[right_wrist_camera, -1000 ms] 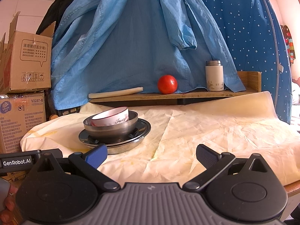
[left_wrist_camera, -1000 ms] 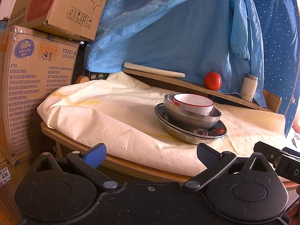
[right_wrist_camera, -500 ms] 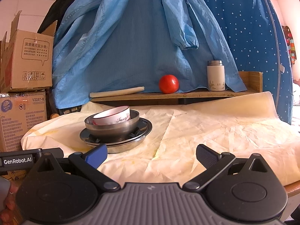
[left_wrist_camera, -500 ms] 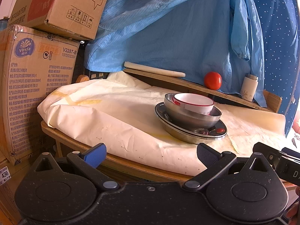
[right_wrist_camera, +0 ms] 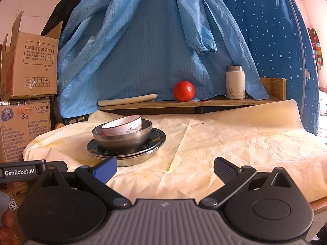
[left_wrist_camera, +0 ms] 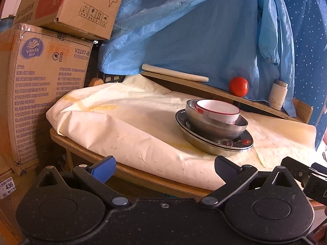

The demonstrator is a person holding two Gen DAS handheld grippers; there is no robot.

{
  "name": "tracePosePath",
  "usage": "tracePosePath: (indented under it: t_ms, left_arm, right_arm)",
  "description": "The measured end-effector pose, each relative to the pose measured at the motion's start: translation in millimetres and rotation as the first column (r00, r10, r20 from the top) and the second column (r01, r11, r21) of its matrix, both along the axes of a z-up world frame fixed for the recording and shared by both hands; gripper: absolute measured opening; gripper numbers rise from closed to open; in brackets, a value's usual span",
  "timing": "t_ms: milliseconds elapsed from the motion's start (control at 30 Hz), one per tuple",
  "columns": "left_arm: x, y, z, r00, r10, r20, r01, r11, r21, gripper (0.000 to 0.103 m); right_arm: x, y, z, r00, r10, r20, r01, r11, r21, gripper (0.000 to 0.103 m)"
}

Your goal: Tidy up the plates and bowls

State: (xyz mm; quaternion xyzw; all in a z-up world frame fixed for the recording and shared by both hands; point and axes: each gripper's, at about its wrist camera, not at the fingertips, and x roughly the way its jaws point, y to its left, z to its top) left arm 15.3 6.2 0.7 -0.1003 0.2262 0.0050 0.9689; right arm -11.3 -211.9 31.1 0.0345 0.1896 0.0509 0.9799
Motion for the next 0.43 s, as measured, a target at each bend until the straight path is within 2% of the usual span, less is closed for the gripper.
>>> tracePosePath:
  t_ms: [433]
  left_arm:
    - [-2.9, -5.5, 1.7, 1.000, 0.000, 0.017, -0.001, 0.999, 0.042, 0.102]
  right_arm:
    - [0.6, 0.3, -0.3, 1.000, 0.003, -0.004, -0.003, 1.000, -0.004, 0.103]
